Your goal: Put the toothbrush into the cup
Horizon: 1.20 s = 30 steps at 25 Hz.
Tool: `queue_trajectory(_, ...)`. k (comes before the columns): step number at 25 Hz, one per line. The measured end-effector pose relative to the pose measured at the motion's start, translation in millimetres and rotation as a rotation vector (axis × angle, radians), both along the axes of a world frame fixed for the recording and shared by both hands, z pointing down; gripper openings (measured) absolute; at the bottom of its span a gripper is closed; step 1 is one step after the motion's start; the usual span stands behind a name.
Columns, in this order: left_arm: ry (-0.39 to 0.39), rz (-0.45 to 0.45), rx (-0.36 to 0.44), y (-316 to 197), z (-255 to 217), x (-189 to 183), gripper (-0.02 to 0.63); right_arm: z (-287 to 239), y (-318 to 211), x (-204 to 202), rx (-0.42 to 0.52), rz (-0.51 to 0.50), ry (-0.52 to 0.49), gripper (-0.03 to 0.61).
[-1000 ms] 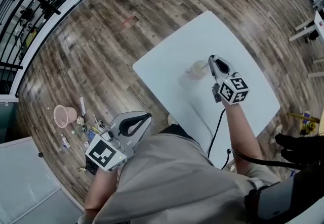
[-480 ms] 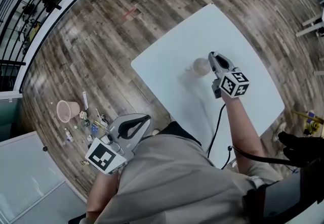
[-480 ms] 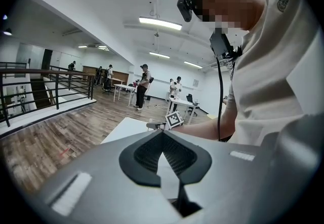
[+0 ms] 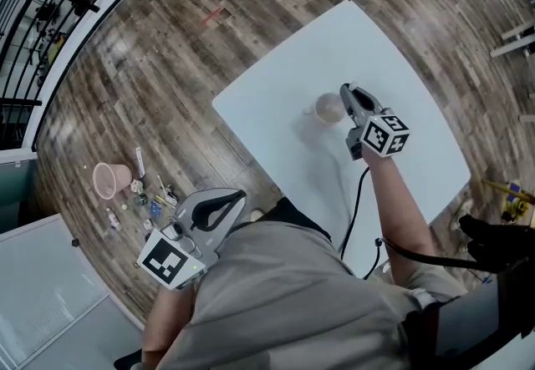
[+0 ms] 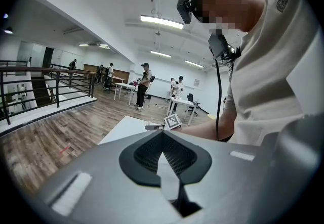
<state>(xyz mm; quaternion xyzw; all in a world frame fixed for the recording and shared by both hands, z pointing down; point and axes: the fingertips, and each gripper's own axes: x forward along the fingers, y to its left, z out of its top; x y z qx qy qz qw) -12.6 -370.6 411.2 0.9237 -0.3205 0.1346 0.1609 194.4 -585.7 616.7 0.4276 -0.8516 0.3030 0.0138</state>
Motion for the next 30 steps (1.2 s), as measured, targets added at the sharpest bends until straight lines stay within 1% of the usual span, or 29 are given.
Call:
queue_trajectory(6,0.0,-0.01,-0.01,-1.6,2.1,-0.9,0.005,4.0,-0.3,-2.2,-0.009,-0.005,-0.029,0.021)
queue_trajectory(12,0.003,-0.014,-0.012,-0.8,4.0,2.3,0.005,4.9,-1.5,-0.6,0.003,-0.014,-0.057,0.021)
queue_trajectory(17,0.005,-0.014,-0.01,-1.8,3.6,4.9,0.005,5.3,-1.7,0.3,0.012,-0.023,-0.065,0.021)
queue_trajectory(22,0.002,-0.011,-0.036,-0.6,3.4,3.9,0.005,4.2,-2.1,0.4,0.017,-0.025,-0.07,0.021)
queue_trajectory(30,0.004,-0.02,-0.043,1.6,4.1,2.1,0.005,5.5,-1.7,1.1,0.024,-0.028,-0.072,0.026)
